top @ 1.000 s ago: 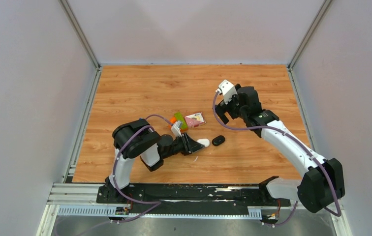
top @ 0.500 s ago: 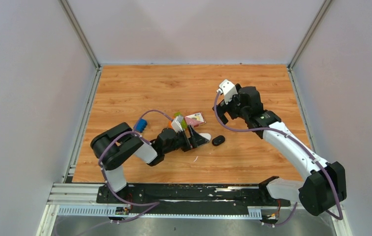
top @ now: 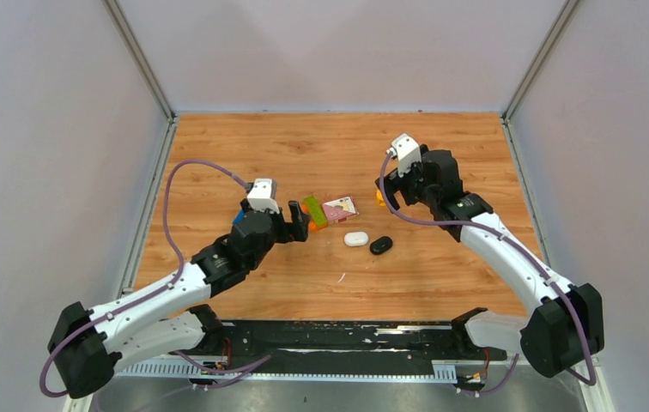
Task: Insert the wireless bluetooth earbuds into the charging case
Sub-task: Reset both arms
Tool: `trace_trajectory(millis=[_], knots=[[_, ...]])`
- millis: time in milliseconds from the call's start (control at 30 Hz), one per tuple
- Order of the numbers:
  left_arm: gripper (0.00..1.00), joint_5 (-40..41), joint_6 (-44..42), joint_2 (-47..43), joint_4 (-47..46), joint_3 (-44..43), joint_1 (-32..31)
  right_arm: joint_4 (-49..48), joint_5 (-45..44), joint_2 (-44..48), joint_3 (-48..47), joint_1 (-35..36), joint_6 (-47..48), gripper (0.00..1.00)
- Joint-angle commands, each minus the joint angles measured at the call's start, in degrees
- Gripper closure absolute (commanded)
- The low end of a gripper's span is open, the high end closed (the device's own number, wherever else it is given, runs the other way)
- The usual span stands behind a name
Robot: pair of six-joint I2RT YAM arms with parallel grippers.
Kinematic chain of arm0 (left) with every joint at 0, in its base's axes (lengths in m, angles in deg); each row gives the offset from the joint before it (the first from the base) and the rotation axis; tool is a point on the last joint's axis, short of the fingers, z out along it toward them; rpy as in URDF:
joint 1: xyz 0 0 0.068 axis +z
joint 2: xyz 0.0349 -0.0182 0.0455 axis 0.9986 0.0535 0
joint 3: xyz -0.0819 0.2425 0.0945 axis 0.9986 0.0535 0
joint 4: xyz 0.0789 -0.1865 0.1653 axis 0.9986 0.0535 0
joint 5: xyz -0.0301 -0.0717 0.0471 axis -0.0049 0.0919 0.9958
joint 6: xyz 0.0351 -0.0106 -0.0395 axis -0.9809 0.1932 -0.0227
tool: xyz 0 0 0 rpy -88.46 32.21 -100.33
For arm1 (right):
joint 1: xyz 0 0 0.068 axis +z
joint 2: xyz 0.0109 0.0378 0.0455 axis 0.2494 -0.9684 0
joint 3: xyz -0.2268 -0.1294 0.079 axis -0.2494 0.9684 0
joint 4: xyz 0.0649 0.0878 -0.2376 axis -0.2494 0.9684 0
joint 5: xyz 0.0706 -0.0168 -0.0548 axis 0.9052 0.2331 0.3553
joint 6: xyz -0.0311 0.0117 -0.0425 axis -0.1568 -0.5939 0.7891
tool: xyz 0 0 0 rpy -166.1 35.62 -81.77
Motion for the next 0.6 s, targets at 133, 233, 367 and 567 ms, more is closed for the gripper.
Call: trace_trajectory(millis=[133, 233, 367, 567], knots=[[0.0, 31.8, -22.7, -1.7, -8.3, 5.5, 2.2, -7.9, -6.6, 0.5, 2.0, -2.8, -10.6, 0.0], [0.0, 32.3, -29.5, -4.8, -21.4, 9.5, 2.8, -7.9, -7.4, 1.6, 1.8, -3.4, -13.0, 0.0], [0.0, 32.2, -33.9, -2.7, -19.9, 5.8, 4.0, -10.7, -11.5, 4.9, 3.2, -3.5, -14.5, 0.0], [0.0, 16.9, -29.4, 3.1, -25.5, 11.7, 4.0, -13.7, -10.8, 6.3, 5.0, -4.9, -14.8, 0.0]])
